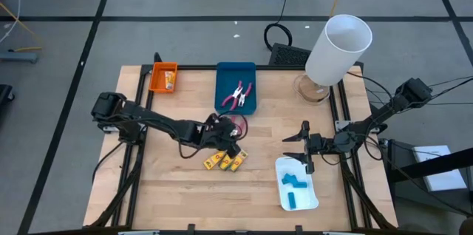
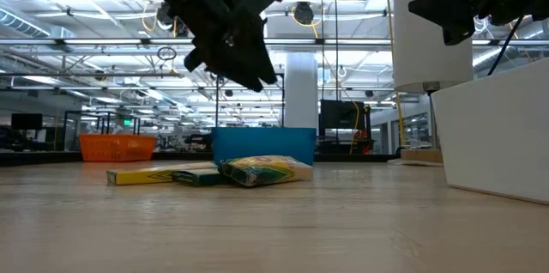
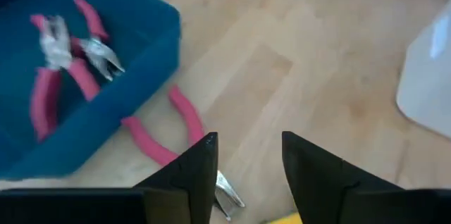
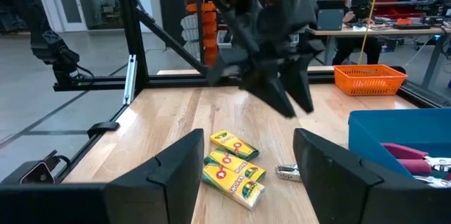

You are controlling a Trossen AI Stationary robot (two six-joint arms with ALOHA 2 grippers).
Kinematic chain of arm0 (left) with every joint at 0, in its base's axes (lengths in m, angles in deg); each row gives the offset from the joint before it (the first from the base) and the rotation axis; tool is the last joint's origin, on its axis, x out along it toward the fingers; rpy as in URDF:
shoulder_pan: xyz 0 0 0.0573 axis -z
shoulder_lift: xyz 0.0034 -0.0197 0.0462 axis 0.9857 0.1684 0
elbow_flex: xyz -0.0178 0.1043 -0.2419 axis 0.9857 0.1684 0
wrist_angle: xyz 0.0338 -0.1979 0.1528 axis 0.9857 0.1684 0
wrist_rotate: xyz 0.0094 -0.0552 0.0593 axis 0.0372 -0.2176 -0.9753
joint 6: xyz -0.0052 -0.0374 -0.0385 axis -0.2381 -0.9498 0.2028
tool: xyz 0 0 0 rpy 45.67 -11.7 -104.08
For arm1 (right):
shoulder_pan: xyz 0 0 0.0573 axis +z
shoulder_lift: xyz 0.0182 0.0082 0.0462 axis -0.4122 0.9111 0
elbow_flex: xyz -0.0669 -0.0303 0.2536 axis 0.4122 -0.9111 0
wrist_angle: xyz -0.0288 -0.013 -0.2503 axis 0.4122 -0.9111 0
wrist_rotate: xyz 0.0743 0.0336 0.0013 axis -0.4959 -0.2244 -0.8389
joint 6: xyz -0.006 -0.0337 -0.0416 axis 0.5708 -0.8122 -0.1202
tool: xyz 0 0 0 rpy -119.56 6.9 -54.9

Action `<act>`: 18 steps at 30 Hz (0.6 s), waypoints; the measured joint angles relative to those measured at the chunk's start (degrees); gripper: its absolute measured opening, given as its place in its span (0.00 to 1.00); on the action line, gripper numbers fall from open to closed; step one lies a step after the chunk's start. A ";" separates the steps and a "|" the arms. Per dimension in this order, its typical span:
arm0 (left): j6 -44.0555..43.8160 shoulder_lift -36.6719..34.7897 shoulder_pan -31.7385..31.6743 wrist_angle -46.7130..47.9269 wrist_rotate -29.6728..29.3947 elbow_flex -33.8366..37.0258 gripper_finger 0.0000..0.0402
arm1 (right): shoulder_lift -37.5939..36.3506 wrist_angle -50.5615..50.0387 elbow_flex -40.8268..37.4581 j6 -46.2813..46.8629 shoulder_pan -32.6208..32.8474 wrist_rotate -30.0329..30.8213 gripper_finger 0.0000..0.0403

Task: Pick & Place School Supplies
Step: Put the yellow crayon pack into the orange bin

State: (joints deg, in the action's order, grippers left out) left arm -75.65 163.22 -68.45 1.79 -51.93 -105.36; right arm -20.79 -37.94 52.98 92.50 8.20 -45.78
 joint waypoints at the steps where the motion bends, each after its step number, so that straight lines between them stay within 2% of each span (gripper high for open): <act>1: 0.18 0.37 -0.03 -0.09 1.42 0.02 0.39 | 0.00 0.01 0.00 0.01 0.01 0.00 0.52; 6: 4.50 0.51 0.91 3.49 13.50 0.00 0.36 | 0.00 -0.32 0.00 0.03 0.01 0.00 0.52; 10: 1.13 0.49 3.31 9.35 18.22 -0.04 0.34 | 0.00 -0.56 0.00 0.02 0.01 0.00 0.52; 14: -6.50 0.49 6.77 20.53 17.97 -0.05 0.32 | 0.00 -0.89 0.00 -0.13 0.01 -0.01 0.52; 18: -14.36 0.49 9.66 24.63 12.67 -0.05 0.33 | 0.00 -0.90 0.00 -0.54 0.01 -0.01 0.52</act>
State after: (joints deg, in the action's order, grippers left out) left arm -90.01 163.72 -58.79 26.42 -39.27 -105.41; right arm -20.79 -38.83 52.98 91.96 8.21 -45.79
